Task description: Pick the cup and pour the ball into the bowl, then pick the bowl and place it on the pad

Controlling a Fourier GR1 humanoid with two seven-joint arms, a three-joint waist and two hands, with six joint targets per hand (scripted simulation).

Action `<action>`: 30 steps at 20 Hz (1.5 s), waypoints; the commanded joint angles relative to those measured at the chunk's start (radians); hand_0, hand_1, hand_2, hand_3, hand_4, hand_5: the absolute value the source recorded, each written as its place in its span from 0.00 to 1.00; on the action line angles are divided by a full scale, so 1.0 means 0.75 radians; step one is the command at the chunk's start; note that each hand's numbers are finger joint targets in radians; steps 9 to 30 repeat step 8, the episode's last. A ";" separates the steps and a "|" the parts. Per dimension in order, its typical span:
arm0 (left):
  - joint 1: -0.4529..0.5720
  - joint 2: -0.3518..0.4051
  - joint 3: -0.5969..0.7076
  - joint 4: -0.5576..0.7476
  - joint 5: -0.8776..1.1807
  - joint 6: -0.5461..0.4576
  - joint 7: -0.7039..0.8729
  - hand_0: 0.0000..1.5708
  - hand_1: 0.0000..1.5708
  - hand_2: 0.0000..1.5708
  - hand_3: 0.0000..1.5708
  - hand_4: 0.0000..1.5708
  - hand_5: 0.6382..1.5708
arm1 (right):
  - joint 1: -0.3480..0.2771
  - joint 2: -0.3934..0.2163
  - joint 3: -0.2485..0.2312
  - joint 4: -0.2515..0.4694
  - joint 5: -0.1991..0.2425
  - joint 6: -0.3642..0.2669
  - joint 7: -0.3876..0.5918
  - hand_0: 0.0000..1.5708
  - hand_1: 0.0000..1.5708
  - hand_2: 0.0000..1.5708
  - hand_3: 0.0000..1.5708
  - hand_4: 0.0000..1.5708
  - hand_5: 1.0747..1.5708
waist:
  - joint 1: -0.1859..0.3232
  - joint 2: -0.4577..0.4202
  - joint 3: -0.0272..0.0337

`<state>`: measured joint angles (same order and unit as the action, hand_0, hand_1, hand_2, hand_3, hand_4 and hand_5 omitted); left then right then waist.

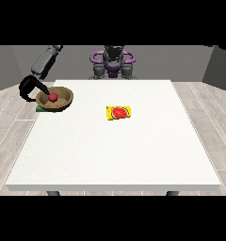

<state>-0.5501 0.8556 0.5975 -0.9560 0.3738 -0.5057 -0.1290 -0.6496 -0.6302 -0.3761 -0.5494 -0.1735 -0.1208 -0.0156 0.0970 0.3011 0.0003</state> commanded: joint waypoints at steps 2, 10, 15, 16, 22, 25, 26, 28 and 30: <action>-0.039 -0.001 -0.036 -0.095 0.040 0.043 0.139 0.00 0.00 0.00 0.00 0.77 1.00 | -0.018 0.008 0.059 0.072 0.063 0.019 0.001 0.00 0.00 0.00 0.00 0.00 0.67 | 0.026 -0.049 0.0019; 0.051 -0.144 -0.126 -0.069 -0.058 0.159 0.141 0.00 0.00 0.00 0.00 0.76 1.00 | -0.037 -0.056 0.140 -0.012 0.102 0.130 0.178 0.00 0.00 0.00 0.00 0.13 0.61 | -0.098 -0.299 -0.0012; 0.051 -0.144 -0.126 -0.069 -0.058 0.159 0.141 0.00 0.00 0.00 0.00 0.76 1.00 | -0.037 -0.056 0.140 -0.012 0.102 0.130 0.178 0.00 0.00 0.00 0.00 0.13 0.61 | -0.098 -0.299 -0.0012; 0.051 -0.144 -0.126 -0.069 -0.058 0.159 0.141 0.00 0.00 0.00 0.00 0.76 1.00 | -0.037 -0.056 0.140 -0.012 0.102 0.130 0.178 0.00 0.00 0.00 0.00 0.13 0.61 | -0.098 -0.299 -0.0012; 0.051 -0.144 -0.126 -0.069 -0.058 0.159 0.141 0.00 0.00 0.00 0.00 0.76 1.00 | -0.037 -0.056 0.140 -0.012 0.102 0.130 0.178 0.00 0.00 0.00 0.00 0.13 0.61 | -0.098 -0.299 -0.0012; 0.051 -0.144 -0.126 -0.069 -0.058 0.159 0.141 0.00 0.00 0.00 0.00 0.76 1.00 | -0.037 -0.056 0.140 -0.012 0.102 0.130 0.178 0.00 0.00 0.00 0.00 0.13 0.61 | -0.098 -0.299 -0.0012; 0.051 -0.144 -0.126 -0.069 -0.058 0.159 0.141 0.00 0.00 0.00 0.00 0.76 1.00 | -0.037 -0.056 0.140 -0.012 0.102 0.130 0.178 0.00 0.00 0.00 0.00 0.13 0.61 | -0.098 -0.299 -0.0012; 0.051 -0.144 -0.126 -0.069 -0.058 0.159 0.141 0.00 0.00 0.00 0.00 0.76 1.00 | -0.037 -0.056 0.140 -0.012 0.102 0.130 0.178 0.00 0.00 0.00 0.00 0.13 0.61 | -0.098 -0.299 -0.0012; 0.051 -0.144 -0.126 -0.069 -0.058 0.159 0.141 0.00 0.00 0.00 0.00 0.76 1.00 | -0.037 -0.056 0.140 -0.012 0.102 0.130 0.178 0.00 0.00 0.00 0.00 0.13 0.61 | -0.098 -0.299 -0.0012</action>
